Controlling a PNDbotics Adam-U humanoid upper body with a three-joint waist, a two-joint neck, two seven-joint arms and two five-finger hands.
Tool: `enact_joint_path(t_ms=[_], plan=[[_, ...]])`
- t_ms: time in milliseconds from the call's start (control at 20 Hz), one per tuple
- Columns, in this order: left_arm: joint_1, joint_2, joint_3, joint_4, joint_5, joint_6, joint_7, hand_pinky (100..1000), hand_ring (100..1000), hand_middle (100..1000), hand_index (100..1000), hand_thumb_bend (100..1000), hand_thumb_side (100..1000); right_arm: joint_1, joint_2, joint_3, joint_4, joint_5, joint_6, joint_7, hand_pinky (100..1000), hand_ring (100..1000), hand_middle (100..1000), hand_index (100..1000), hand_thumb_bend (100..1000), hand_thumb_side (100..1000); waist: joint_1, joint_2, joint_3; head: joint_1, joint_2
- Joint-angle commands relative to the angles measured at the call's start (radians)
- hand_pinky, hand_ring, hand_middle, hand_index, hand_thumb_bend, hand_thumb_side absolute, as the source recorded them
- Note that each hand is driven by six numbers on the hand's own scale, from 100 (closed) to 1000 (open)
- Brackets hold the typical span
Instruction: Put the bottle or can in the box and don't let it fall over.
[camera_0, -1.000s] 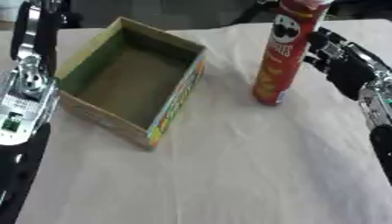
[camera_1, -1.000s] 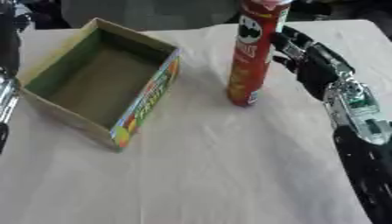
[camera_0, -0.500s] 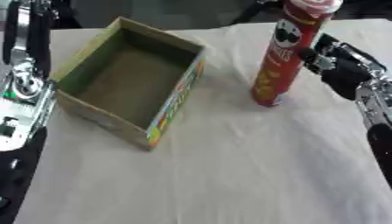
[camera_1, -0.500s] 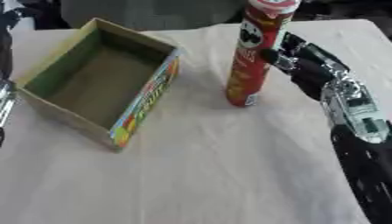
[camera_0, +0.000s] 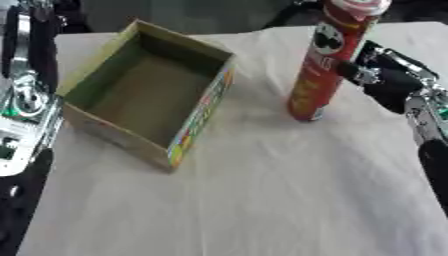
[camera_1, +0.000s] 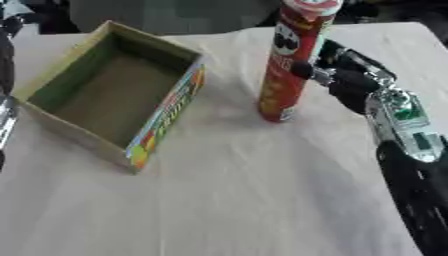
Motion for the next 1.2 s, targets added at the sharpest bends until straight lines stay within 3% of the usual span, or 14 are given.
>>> enact_joint_path(t_ms=[50,500,1200], plan=[[-0.018,0.024,0.005,-0.022,0.012,0.004,0.003,696,1000,869,743,125,1000,-0.018,-0.039,-0.009,-0.027,-0.012,-0.002,0.003,1000,1000,1000,1000,691,265,-0.003,-0.036,0.001,-0.003,0.002],[-0.017,0.027,0.013,-0.035,0.026,0.013,0.012,696,1000,852,729,120,1000,-0.017,-0.046,-0.008,-0.033,-0.034,-0.009,0.008,1000,1000,1000,1000,662,295,-0.007,-0.039,0.007,-0.008,0.003],[-0.014,0.028,0.026,-0.052,0.038,0.027,0.027,698,1000,854,722,125,1000,-0.04,-0.047,-0.005,-0.023,-0.062,-0.015,0.005,1000,1000,1000,1000,659,267,-0.012,-0.038,0.021,-0.015,0.001]])
